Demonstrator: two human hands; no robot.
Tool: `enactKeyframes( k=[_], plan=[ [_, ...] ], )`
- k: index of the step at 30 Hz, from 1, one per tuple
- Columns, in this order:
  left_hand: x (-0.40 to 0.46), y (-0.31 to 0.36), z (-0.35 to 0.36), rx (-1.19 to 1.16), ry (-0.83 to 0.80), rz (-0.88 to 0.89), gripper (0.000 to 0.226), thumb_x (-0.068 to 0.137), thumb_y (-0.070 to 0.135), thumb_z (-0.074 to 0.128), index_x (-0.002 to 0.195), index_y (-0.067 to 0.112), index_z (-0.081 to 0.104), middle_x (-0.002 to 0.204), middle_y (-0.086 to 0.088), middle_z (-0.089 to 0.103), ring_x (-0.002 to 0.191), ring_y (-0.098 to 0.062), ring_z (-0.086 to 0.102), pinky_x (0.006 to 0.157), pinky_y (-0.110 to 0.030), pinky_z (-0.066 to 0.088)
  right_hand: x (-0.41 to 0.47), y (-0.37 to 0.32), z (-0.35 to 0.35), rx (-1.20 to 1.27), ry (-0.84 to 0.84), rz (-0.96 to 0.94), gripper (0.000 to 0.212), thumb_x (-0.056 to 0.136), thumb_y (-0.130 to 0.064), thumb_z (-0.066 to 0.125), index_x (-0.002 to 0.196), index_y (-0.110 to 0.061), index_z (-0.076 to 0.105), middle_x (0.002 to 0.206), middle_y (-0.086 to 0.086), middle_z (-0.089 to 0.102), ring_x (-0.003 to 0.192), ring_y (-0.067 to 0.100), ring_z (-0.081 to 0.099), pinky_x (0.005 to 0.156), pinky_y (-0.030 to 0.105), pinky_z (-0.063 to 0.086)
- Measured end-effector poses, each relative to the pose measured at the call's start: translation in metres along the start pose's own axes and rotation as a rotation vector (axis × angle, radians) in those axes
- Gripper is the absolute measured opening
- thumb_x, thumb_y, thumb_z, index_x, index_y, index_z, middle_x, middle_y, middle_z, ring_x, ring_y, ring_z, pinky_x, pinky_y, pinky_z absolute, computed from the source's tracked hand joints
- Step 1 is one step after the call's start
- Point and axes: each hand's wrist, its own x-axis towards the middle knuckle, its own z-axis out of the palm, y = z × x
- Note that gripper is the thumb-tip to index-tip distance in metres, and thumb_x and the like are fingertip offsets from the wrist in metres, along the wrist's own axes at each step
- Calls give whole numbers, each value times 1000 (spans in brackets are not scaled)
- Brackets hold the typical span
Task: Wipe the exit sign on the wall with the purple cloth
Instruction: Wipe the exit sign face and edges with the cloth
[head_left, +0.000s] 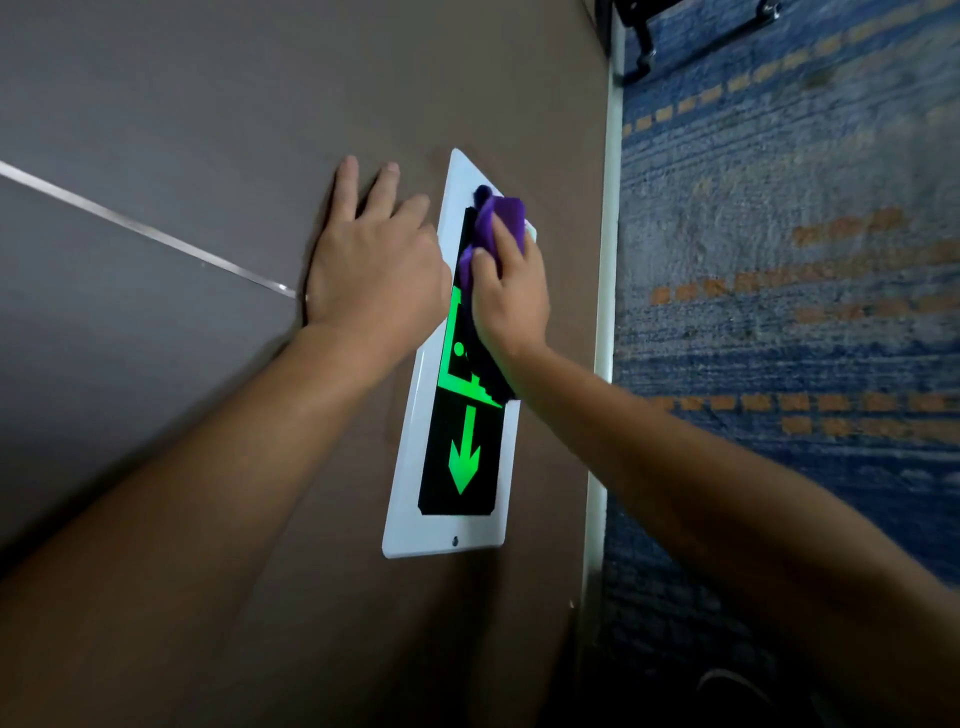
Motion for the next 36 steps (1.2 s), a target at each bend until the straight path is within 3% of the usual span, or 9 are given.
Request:
enactKeyframes(
  k=[3,9,15,18,23,32,36],
  plan=[
    [3,1,0,-40,10,-20,56,93,30,29,122,12,73,139,-5,62,150,-31,32,124,-55,10,-47,-3,0,14,-36,-140,46,103,-24,52,148,-29,55,149,-1,48,137,12,46,102,20,35],
    [5,2,1,-69,-14,-24,43,94,22,43,119,9,74,140,-5,62,151,-31,31,125,-56,8,-132,11,-16,0,-127,-231,49,102,-20,53,151,-22,53,160,3,39,150,24,36,117,47,39],
    [4,1,0,-88,1,-24,43,95,24,42,119,9,74,141,-5,62,150,-31,31,125,-56,9,-223,30,-13,-55,-170,-239,49,107,-44,38,156,-37,39,170,-14,23,160,19,19,126,43,29],
    [3,-1,2,-112,2,-20,39,94,20,46,119,9,75,141,-4,62,151,-30,30,125,-54,6,-205,35,-15,-24,-146,-272,47,105,-35,46,152,-32,45,165,-19,27,155,19,28,123,41,33],
    [3,-2,5,-138,43,-28,39,93,18,46,118,10,75,139,-4,63,151,-29,32,125,-52,7,-133,34,-17,-50,-79,-112,49,103,-31,46,152,-25,49,154,0,45,142,21,44,113,49,44],
    [8,0,9,-142,92,-46,38,95,19,45,116,13,76,133,-4,67,149,-28,36,125,-50,9,2,22,-3,-149,14,-16,48,103,-34,40,150,-31,49,135,2,55,119,18,55,93,30,46],
    [7,-1,9,-193,89,-47,36,93,14,49,115,14,77,130,-2,69,148,-26,37,126,-49,6,21,45,-31,-209,-3,132,39,106,-23,41,140,-28,59,125,1,61,108,23,65,95,41,56]
  ],
)
